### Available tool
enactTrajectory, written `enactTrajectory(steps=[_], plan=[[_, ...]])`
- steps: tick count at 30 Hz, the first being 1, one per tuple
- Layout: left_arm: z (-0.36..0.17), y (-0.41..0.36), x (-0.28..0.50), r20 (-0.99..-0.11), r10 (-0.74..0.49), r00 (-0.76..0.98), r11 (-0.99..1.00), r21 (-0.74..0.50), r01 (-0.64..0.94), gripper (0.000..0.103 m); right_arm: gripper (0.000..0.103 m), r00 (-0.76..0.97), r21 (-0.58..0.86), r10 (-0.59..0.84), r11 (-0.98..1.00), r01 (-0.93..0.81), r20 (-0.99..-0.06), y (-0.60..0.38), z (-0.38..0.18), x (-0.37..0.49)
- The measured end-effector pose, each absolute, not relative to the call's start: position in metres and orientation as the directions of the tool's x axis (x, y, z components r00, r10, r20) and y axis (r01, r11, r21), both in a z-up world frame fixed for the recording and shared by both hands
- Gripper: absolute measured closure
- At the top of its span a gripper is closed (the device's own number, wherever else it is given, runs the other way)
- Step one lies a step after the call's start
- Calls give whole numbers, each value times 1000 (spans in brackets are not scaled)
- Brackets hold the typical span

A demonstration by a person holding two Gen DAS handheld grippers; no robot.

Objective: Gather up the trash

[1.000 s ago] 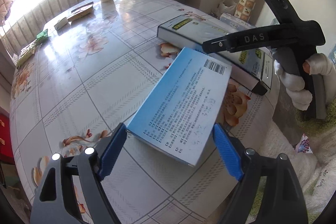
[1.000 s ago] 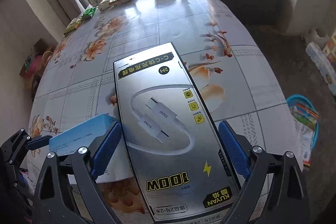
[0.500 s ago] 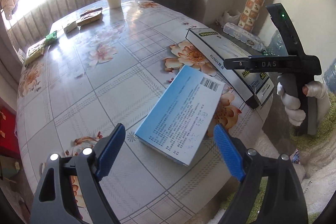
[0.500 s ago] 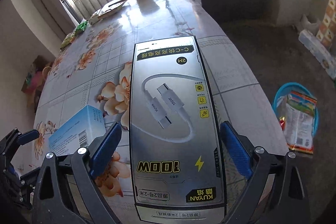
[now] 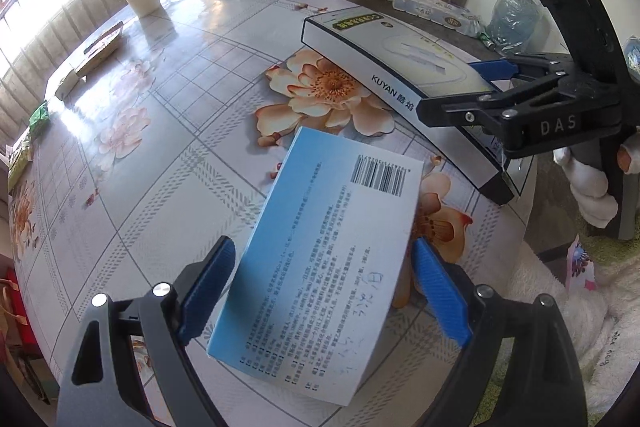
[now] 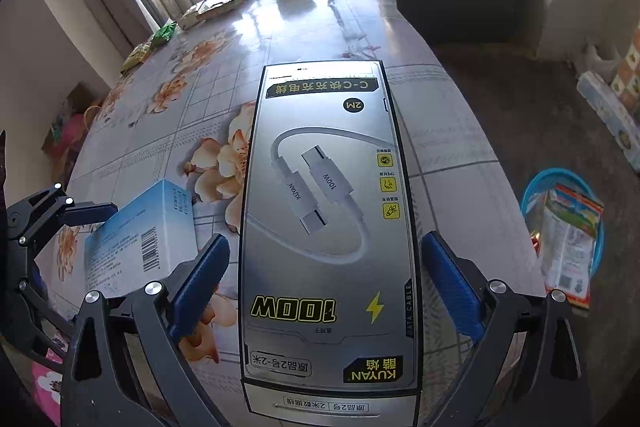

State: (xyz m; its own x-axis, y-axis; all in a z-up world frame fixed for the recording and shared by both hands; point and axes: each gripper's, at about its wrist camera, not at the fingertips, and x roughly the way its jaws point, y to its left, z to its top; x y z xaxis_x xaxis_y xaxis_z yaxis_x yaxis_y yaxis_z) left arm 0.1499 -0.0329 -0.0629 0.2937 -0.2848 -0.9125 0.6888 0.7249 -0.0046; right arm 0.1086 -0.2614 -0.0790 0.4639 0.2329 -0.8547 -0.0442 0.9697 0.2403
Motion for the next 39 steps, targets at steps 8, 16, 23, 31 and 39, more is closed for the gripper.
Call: enactTrajectory(steps=[8,16,23,31,39], plan=[[-73,-32,154,-918,-286,275,784,-59,618,16,10,467,248,239,968,-42,-851,-262,-81,110],[-72,-25,150,-911,-262,319,836,-49,547,24,20,472,219,225,973,-68,-852,-254,-78,109],[-72,-21,142,-897,-236,375,873,-26,487,24,20,470,218,214,975,-45,-857,-252,-80,110],[-69,-22,135,-884,-223,412,894,-17,447,25,26,490,201,193,979,-38,-850,-248,-78,105],[-62,-17,134,-869,-223,442,900,-10,435,25,27,505,213,196,977,-24,-841,-250,-74,98]])
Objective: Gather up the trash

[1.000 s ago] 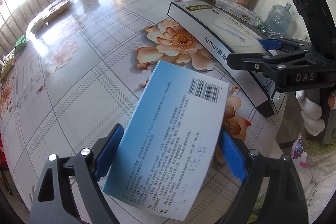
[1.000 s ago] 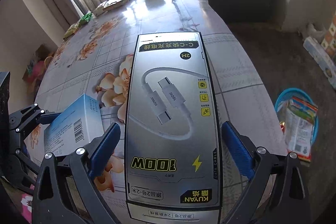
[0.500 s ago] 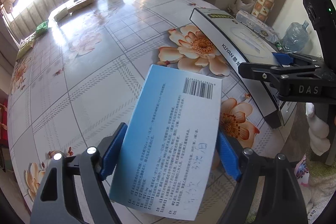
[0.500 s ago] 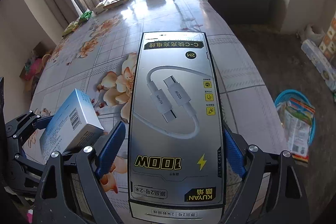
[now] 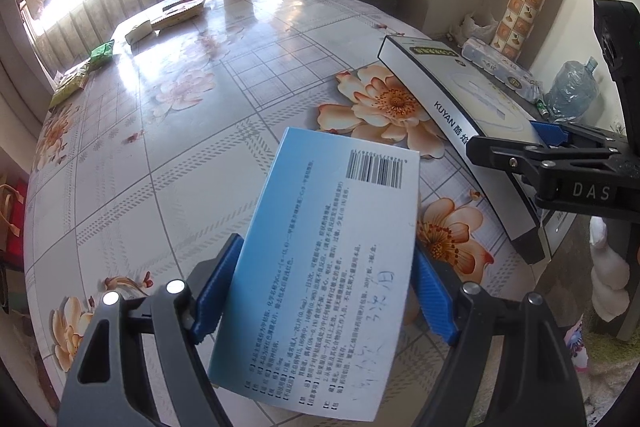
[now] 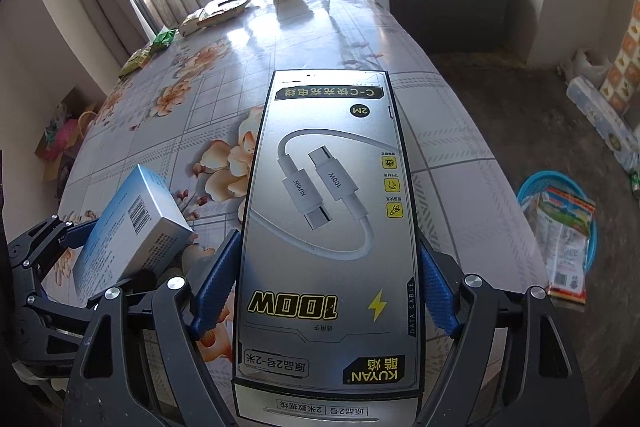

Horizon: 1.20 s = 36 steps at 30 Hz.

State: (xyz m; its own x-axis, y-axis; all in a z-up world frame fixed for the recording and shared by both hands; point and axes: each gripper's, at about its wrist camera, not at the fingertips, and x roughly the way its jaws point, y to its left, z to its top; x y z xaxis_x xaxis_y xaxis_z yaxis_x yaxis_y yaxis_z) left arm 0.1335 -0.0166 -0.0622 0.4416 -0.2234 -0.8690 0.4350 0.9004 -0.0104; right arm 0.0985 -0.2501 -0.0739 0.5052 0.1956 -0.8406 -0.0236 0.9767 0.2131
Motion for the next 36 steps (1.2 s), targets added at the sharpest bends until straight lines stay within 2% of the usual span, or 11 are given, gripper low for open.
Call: enactTrajectory(steps=[17,25,30,36], plan=[[-56,-12,125,-854,-222,471,906,-3,423,25,27,525,231,206,973,-19,-826,-253,-68,91],[-33,-16,132,-826,-283,487,898,-49,438,25,27,585,301,252,954,-15,-770,-266,-50,79],[-4,-56,144,-799,-347,491,856,-55,514,25,27,656,381,246,922,68,-713,-319,-36,62],[22,-136,159,-777,-488,397,751,-142,645,26,27,711,452,125,843,291,-692,-428,-40,22]])
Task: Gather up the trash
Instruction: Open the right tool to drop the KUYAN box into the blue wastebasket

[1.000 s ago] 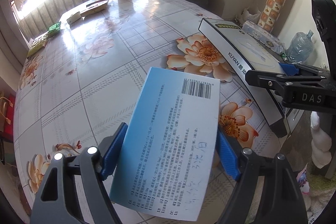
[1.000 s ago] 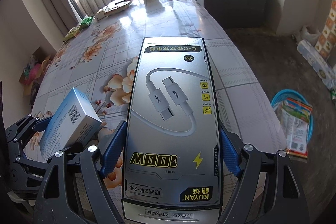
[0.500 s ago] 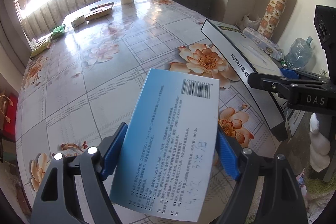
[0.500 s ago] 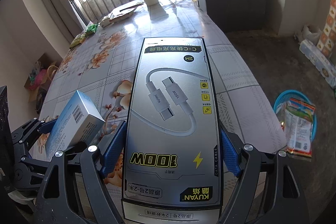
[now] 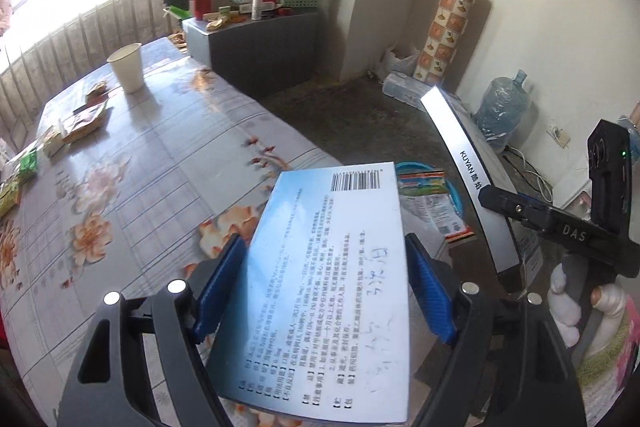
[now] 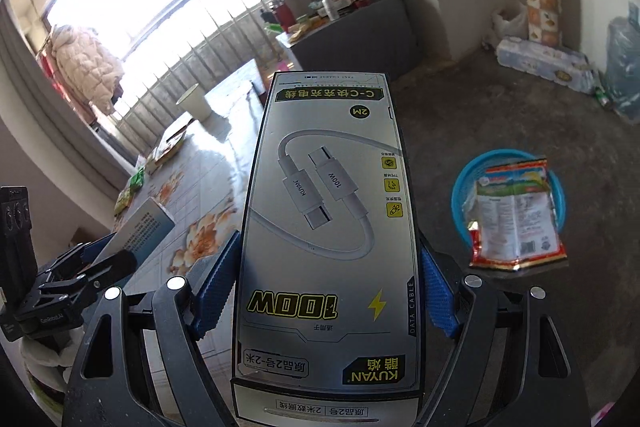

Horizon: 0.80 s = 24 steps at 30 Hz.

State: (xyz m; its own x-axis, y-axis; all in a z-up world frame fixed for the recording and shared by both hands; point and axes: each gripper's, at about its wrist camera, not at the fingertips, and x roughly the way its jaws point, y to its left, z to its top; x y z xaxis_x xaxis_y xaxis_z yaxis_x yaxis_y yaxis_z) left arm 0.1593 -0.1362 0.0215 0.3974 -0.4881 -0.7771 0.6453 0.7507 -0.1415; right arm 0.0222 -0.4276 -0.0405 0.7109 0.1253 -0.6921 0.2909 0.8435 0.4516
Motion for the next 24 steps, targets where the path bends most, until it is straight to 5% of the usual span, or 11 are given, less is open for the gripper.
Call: enactTrajectory(steps=[11,24], plan=[[-2,-251,175,-828,-517,218,631,-197,750,30,27,542,392,27,721,572,-840,-551,-157,34],[-39,-255,191,-882,-439,171,630,-167,758,30,14,295,203,-11,700,685,-956,-625,-302,94]])
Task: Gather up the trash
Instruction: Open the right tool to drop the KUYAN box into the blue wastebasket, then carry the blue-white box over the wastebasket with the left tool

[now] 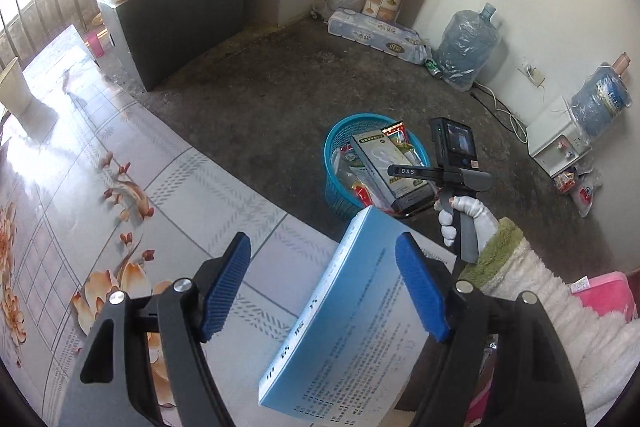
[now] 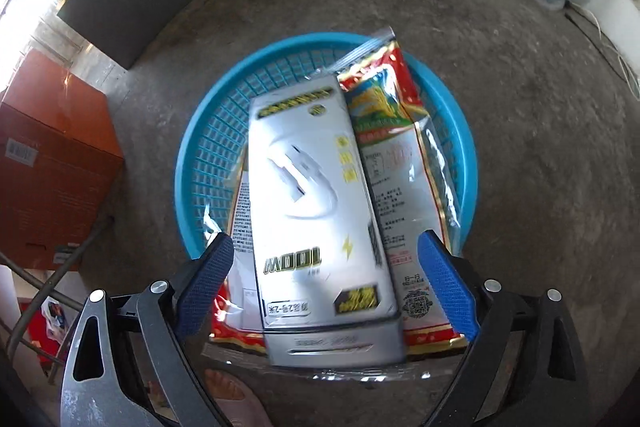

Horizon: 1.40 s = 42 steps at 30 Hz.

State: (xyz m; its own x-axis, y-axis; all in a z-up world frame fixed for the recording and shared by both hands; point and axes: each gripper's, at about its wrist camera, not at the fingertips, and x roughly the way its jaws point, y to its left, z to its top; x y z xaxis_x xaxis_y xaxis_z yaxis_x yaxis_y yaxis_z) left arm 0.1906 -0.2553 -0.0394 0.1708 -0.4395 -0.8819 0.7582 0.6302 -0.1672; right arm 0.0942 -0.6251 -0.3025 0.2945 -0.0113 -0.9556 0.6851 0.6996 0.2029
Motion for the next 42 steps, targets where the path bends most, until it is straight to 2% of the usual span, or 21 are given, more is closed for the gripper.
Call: enactTrajectory(steps=[7,13,29,32,37,40,42], plan=[[-51,-255,174,-893,-415,175,570,-104,815,19,14,400,332,38,632,700,-916,-620,-296,49],[-46,-265,165,-900,-386,202,528,-36,848,18,14,401,336,44,633,698,-915,-627,-299,43],[-56,-275,134,-932,-332,148,382,10,924,17,14,587,497,53,597,629,-808,-593,-233,-4],[-56,-275,131,-933,-332,142,373,8,928,21,14,594,511,55,577,637,-803,-595,-235,-12],[-50,-270,130,-926,-354,135,372,-7,928,42,14,592,519,63,560,645,-803,-594,-236,-21],[-47,-265,131,-922,-365,130,382,-21,924,48,14,615,543,73,558,628,-785,-588,-231,-24],[-46,-262,129,-920,-371,129,381,-24,924,50,19,629,571,98,543,615,-771,-582,-223,-27]])
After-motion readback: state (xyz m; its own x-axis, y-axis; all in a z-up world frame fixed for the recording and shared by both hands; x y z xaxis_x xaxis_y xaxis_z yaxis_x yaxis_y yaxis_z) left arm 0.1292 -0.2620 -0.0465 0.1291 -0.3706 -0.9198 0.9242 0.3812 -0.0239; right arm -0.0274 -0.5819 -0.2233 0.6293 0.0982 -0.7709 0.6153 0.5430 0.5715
